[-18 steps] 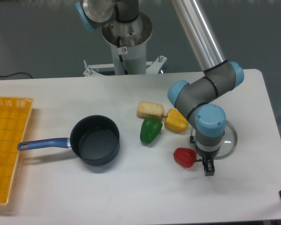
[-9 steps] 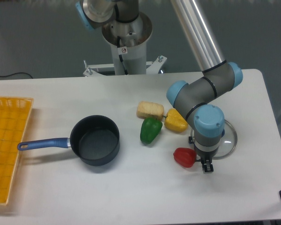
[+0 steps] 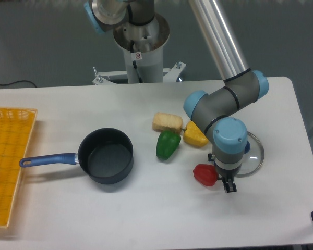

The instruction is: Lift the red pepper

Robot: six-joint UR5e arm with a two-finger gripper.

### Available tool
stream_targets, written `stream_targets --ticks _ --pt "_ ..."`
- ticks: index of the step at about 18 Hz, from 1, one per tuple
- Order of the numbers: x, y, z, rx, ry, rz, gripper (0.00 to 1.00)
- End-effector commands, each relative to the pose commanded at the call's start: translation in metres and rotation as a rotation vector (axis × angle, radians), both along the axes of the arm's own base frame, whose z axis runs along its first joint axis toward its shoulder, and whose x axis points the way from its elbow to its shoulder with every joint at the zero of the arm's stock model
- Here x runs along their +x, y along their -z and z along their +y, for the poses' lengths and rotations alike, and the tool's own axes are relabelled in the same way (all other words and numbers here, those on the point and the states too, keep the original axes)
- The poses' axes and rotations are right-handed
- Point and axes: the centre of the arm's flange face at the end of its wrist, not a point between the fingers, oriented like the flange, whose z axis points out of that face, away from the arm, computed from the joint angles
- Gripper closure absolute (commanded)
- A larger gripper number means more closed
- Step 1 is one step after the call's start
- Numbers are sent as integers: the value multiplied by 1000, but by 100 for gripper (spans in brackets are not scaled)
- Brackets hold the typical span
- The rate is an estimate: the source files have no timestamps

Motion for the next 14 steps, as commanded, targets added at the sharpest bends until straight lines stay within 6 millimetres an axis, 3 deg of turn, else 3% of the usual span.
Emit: stream_targets --ticks 3,6,12,14 --pt "0 1 0 -1 0 -1 49" --pt "0 1 -1 -9 -3 2 59" --pt "-1 -2 -4 -37 -27 25 93" --pt "-1 -4 -5 -43 -31 31 99"
